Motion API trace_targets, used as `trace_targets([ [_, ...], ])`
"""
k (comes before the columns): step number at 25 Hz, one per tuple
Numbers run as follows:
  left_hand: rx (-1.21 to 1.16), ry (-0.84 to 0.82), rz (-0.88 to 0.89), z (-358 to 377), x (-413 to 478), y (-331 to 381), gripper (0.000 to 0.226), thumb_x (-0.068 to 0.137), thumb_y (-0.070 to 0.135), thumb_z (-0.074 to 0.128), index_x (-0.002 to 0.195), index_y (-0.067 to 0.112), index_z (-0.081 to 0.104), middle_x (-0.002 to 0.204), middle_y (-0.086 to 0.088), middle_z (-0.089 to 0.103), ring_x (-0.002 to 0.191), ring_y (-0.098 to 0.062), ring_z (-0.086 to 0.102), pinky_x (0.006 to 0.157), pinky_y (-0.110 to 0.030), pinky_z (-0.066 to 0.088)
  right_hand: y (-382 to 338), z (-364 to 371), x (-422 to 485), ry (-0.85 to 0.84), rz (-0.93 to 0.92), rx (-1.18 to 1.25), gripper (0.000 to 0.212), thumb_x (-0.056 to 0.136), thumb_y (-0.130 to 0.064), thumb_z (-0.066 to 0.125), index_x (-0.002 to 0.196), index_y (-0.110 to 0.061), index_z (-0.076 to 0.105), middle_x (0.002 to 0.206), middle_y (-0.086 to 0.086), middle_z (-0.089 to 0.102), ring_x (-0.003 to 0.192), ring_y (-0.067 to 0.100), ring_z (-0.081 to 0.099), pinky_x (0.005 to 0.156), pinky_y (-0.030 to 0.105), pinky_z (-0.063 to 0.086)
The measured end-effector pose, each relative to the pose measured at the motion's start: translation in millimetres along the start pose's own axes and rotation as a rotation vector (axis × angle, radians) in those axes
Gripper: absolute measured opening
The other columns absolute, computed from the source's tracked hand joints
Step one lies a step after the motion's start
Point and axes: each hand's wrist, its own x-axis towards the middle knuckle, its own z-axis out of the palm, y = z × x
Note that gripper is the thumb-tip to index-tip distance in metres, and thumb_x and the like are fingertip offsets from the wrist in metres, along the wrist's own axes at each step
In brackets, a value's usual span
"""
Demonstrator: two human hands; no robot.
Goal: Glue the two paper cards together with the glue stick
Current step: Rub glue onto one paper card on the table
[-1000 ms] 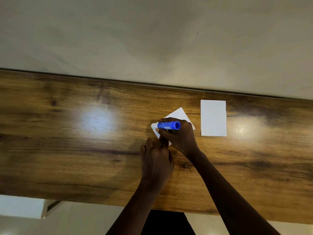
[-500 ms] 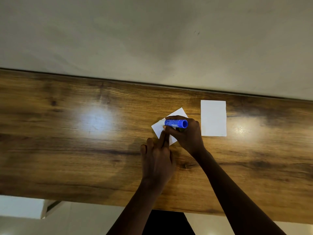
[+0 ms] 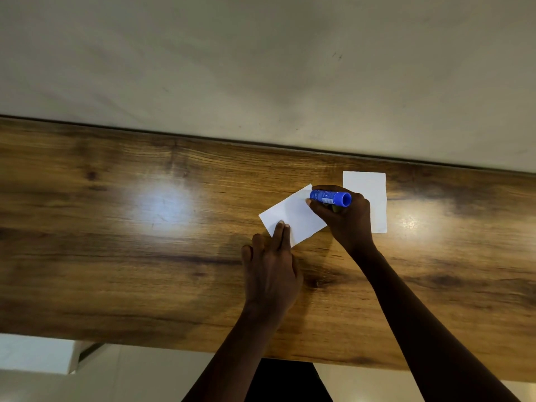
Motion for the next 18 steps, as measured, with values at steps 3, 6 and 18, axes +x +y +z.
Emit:
trace_targets([
  [3,0.011,-0.017,0.007,-0.5,-0.3,0.4,0.055,0.059,0.032,0.07,0.11,0.011,0.063,0.107,-0.005,0.07,0.078,-0.025,0.065,0.06,-0.032,0.052,1.8,-3.1,3.2,0.022,0.014,0.005,0.034,0.076,-0.009,0.068,0.107,0.001,0.061,0.101,0.022,0.067,0.076,0.018,0.052,0.058,-0.006,0.038],
  [6,0.02,-0.028,0.004,-1.4,-0.2,0.2,0.059,0.056,0.033,0.075,0.11,0.012,0.063,0.107,-0.005,0.07,0.078,-0.025,0.065,0.06,-0.033,0.052,1.8,-4.6,5.6,0.036,0.006,-0.004,0.033,0.076,-0.01,0.068,0.106,0.002,0.061,0.1,0.022,0.067,0.076,0.017,0.052,0.059,-0.007,0.037],
  [18,-0.004,-0.034,-0.006,-7.0,2.9,2.7,0.059,0.052,0.032,0.079,0.105,0.01,0.065,0.097,-0.008,0.072,0.075,-0.026,0.065,0.058,-0.033,0.052,5.9,-10.8,8.1,0.07,0.248,0.295,0.03,0.078,-0.016,0.066,0.104,-0.004,0.059,0.09,0.005,0.061,0.072,0.013,0.055,0.062,0.017,0.048],
])
